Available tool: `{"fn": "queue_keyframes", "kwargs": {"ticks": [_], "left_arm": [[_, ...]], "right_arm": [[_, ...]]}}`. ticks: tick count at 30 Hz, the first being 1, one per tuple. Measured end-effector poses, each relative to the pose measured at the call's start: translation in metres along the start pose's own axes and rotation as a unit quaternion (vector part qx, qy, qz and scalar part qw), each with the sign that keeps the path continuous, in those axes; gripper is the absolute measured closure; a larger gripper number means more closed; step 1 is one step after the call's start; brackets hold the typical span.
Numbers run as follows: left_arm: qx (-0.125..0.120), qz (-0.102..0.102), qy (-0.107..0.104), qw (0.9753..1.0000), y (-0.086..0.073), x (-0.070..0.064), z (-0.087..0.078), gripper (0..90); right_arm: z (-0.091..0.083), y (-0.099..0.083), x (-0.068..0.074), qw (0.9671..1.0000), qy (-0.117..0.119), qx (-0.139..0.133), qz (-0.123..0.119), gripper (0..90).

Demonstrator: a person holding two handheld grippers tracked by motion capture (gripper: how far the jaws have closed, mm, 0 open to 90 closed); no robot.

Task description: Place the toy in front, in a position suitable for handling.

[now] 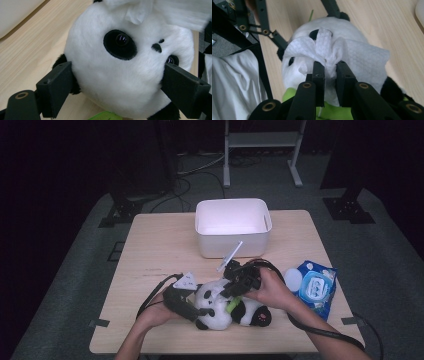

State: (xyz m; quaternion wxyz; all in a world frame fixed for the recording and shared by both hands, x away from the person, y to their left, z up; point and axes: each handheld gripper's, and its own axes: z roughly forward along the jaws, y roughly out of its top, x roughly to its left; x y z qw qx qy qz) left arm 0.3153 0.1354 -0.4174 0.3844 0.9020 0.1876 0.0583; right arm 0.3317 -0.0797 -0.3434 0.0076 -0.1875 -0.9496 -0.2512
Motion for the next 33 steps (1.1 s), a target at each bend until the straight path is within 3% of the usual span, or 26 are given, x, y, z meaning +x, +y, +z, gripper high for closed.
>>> {"fn": "queue_keyframes", "kwargs": {"ticks": [5,10,14,20,24,33], "left_arm": [[-0.007,-0.004,0.01,0.9999,0.002,-0.002,0.004,12.2],[-0.025,-0.012,0.035,0.999,0.006,-0.006,0.011,12.0],[-0.025,-0.009,0.032,0.9991,0.007,-0.007,0.012,10.3],[-0.022,-0.007,0.022,0.9995,0.005,-0.003,0.005,10.0],[-0.016,-0.003,0.019,0.9997,0.002,0.001,-0.002,10.3],[-0.026,-0.017,0.027,0.9991,-0.004,0.01,-0.021,11.7]], "right_arm": [[-0.001,0.0,0.011,1.0,0.001,-0.001,-0.009,78.1],[0.002,-0.003,0.022,0.9996,-0.003,0.016,-0.024,78.1],[0.002,-0.009,0.021,0.9994,-0.008,0.025,-0.024,78.2],[-0.002,-0.022,0.016,0.9998,-0.004,0.018,-0.009,78.0],[-0.003,-0.021,0.021,0.9995,-0.014,0.02,-0.02,77.8],[0.002,-0.012,0.036,0.9988,-0.017,0.016,-0.043,77.8]]}}
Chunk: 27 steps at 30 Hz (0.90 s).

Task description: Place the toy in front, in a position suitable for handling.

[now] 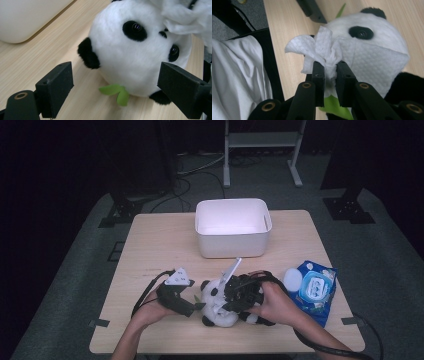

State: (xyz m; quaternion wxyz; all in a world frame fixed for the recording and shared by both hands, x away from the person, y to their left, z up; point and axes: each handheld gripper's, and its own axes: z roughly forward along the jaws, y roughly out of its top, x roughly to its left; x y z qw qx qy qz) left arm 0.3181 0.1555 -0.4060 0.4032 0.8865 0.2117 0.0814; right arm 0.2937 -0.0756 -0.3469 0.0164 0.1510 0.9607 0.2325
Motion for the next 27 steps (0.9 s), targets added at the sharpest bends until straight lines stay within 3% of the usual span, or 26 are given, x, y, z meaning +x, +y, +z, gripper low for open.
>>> {"fn": "queue_keyframes", "kwargs": {"ticks": [4,8,14,19,25,27], "left_arm": [[-0.001,-0.007,0.005,1.0,-0.002,0.005,-0.005,11.8],[-0.002,-0.011,0.01,0.9999,-0.005,0.009,-0.009,11.8],[0.004,-0.014,0.012,0.9998,-0.008,0.012,-0.01,11.8],[0.006,-0.013,0.013,0.9998,-0.009,0.013,-0.011,11.8],[0.007,-0.01,0.011,0.9999,-0.008,0.012,-0.01,11.7],[0.007,-0.009,0.01,0.9999,-0.007,0.011,-0.011,11.8]], "right_arm": [[0.008,0.008,0.007,0.9999,0.01,0.002,-0.012,77.7],[0.029,0.017,0.014,0.9992,0.025,0.013,-0.028,77.7],[0.049,0.022,0.019,0.9981,0.043,0.029,-0.034,77.5],[0.041,0.022,0.016,0.9985,0.041,0.014,-0.032,77.5],[0.009,0.019,0.003,0.9996,0.02,-0.018,-0.012,77.5],[-0.005,0.017,-0.007,0.9996,0.008,-0.028,-0.001,77.3]]}}
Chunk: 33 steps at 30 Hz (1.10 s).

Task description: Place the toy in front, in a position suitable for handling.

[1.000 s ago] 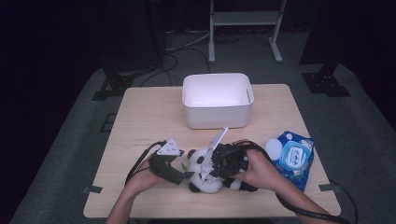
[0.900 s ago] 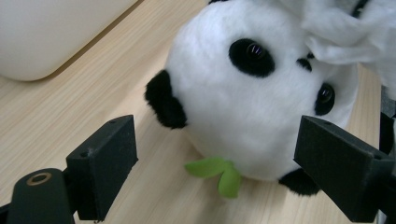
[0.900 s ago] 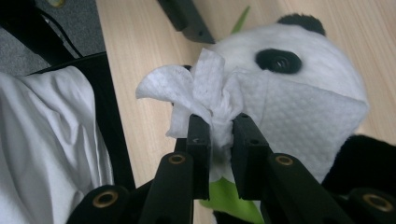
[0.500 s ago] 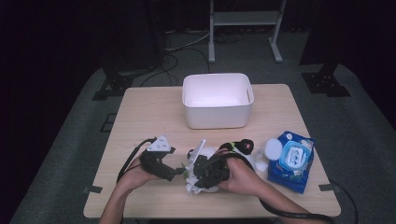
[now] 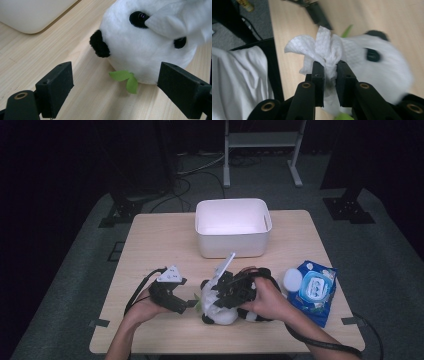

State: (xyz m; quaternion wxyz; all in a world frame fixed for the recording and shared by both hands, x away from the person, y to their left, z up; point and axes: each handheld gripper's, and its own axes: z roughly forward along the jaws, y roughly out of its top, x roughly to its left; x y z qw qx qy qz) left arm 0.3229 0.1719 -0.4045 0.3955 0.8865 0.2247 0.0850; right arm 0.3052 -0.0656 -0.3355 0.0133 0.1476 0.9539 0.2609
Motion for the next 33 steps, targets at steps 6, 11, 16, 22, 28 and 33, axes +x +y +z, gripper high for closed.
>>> {"fn": "queue_keyframes", "kwargs": {"ticks": [6,11,16,22,28,33], "left_arm": [[-0.002,-0.001,-0.003,1.0,0.001,-0.001,0.001,11.8],[-0.003,-0.002,-0.004,1.0,0.001,-0.002,0.002,11.8],[-0.001,0.003,-0.007,1.0,0.001,-0.002,0.003,11.8],[-0.004,0.002,-0.009,0.9999,0.001,-0.002,0.001,11.8],[-0.004,0.006,-0.01,0.9999,0.001,-0.002,0.0,11.8],[0.001,0.008,-0.012,0.9999,0.002,-0.002,0.001,11.8]], "right_arm": [[-0.014,0.001,-0.027,0.9993,-0.019,-0.01,0.03,77.3],[-0.002,0.01,-0.044,0.9989,-0.013,0.002,0.046,77.3],[0.015,0.025,-0.053,0.999,-0.002,0.009,0.044,77.3],[0.035,0.041,-0.055,0.999,0.008,0.022,0.039,77.3],[0.045,0.046,-0.062,0.9985,0.012,0.027,0.045,77.3],[0.038,0.041,-0.067,0.9985,0.002,0.023,0.049,77.3]]}}
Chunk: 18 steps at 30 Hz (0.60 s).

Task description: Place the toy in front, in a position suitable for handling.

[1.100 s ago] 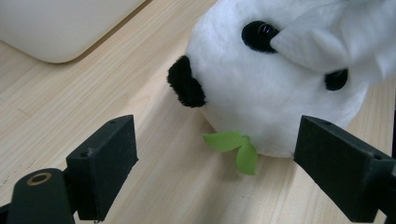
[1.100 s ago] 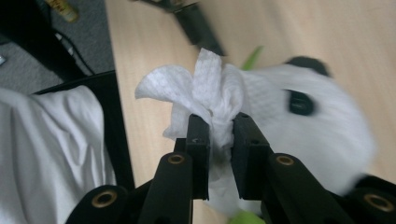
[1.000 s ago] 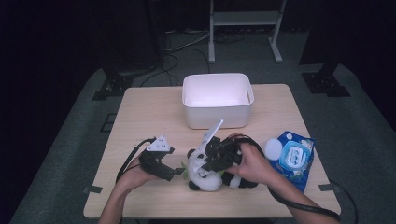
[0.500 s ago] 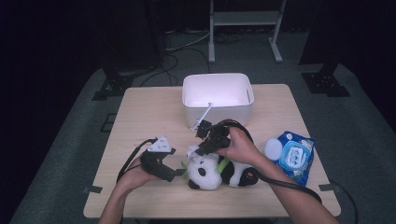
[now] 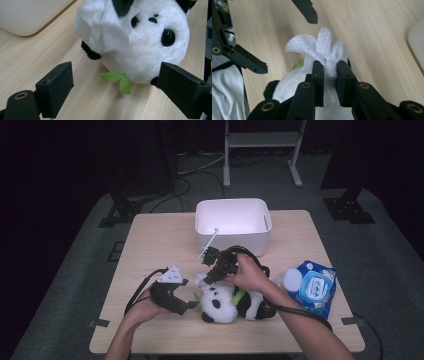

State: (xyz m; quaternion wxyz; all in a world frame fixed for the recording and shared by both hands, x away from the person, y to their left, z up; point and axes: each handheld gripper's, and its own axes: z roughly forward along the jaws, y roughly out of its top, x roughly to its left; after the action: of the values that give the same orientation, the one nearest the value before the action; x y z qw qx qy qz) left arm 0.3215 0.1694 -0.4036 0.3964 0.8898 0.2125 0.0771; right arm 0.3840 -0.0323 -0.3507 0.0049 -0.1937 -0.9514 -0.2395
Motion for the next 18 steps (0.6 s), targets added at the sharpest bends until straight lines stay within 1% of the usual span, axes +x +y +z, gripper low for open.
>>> {"fn": "queue_keyframes", "kwargs": {"ticks": [1,3,5,6,7,8,10,11,12,13,14,15,16,18], "left_arm": [[-0.002,-0.002,0.0,1.0,0.0,0.0,0.001,11.8],[-0.002,-0.003,-0.001,1.0,0.0,-0.001,0.002,11.8],[0.0,0.001,-0.003,1.0,0.001,-0.002,0.003,11.8],[0.0,0.001,-0.003,1.0,0.001,-0.002,0.003,11.8],[0.001,0.002,-0.003,1.0,0.002,-0.002,0.003,11.8],[0.003,0.005,-0.004,1.0,0.002,-0.002,0.003,11.8],[0.002,0.003,-0.005,1.0,0.002,-0.003,0.003,11.8],[0.001,0.002,-0.006,1.0,0.002,-0.003,0.003,11.8],[0.001,0.002,-0.006,1.0,0.002,-0.003,0.003,11.8],[0.001,0.002,-0.007,1.0,0.002,-0.003,0.003,11.8],[0.001,0.002,-0.008,1.0,0.003,-0.003,0.003,11.8],[0.004,0.004,-0.01,0.9999,0.003,-0.003,0.004,11.8],[0.004,0.004,-0.01,0.9999,0.003,-0.003,0.004,11.8],[0.006,0.004,-0.012,0.9999,0.004,-0.004,0.005,11.8]], "right_arm": [[-0.006,-0.005,-0.003,1.0,-0.005,-0.001,0.006,77.3],[-0.009,-0.007,-0.005,0.9999,-0.008,-0.003,0.008,77.3],[-0.017,-0.016,-0.011,0.9997,-0.016,-0.003,0.016,77.3],[-0.017,-0.016,-0.011,0.9997,-0.016,-0.003,0.016,77.3],[-0.022,-0.023,-0.014,0.9995,-0.02,-0.003,0.024,77.3],[-0.022,-0.023,-0.014,0.9995,-0.02,-0.003,0.024,77.3],[-0.027,-0.031,-0.017,0.9992,-0.025,0.0,0.03,77.2],[-0.032,-0.039,-0.021,0.9988,-0.031,0.005,0.038,77.2],[-0.032,-0.039,-0.021,0.9988,-0.031,0.005,0.038,77.2],[-0.033,-0.043,-0.023,0.9985,-0.034,0.007,0.042,77.2],[-0.035,-0.047,-0.025,0.9983,-0.034,0.006,0.047,77.3],[-0.037,-0.055,-0.027,0.998,-0.025,0.002,0.057,77.3],[-0.037,-0.055,-0.027,0.998,-0.025,0.002,0.057,77.3],[-0.038,-0.06,-0.027,0.9979,-0.015,-0.007,0.063,77.4]]}}
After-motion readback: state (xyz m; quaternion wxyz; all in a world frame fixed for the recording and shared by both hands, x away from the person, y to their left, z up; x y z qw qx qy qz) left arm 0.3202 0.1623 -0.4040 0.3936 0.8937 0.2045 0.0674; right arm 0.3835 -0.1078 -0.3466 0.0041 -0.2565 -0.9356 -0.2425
